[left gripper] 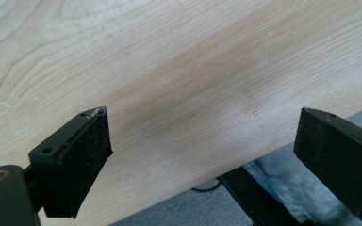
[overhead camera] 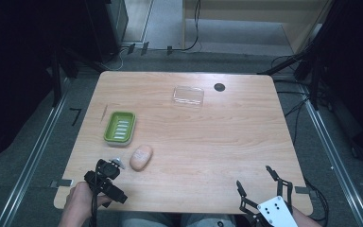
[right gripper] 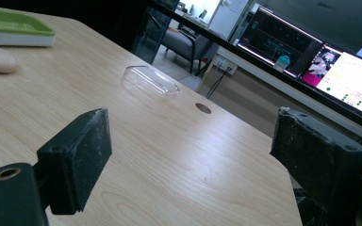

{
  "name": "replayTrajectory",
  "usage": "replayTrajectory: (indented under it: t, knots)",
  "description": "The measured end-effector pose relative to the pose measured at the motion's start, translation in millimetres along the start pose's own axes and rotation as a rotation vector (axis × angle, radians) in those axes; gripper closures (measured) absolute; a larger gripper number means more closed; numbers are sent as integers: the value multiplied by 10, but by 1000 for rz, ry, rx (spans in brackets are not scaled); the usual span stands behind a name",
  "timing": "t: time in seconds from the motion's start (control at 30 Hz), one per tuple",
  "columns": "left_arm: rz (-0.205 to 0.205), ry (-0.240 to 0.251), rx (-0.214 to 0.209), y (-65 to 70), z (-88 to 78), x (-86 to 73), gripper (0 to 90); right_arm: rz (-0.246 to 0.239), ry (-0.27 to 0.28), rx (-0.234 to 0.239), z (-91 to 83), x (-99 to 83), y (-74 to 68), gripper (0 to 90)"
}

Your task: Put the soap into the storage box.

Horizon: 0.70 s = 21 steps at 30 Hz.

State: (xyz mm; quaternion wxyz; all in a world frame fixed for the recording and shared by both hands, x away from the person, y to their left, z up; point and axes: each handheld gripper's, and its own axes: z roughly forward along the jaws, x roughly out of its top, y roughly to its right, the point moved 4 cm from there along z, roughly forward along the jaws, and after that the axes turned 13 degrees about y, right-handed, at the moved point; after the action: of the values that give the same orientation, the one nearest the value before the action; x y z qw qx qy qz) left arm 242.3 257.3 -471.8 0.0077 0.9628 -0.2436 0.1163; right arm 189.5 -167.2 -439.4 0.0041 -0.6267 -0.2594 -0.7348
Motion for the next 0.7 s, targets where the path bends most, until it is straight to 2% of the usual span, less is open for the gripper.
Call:
replayTrajectory:
  t: [0.4,0.7]
  knots:
    - [2,31,-8,49,-50,166,26,-1,-1,-1,-1,-3,4,131]
    - [14,65,-25,102,-57,370,20,0,-2,2,1,-2,-5,131]
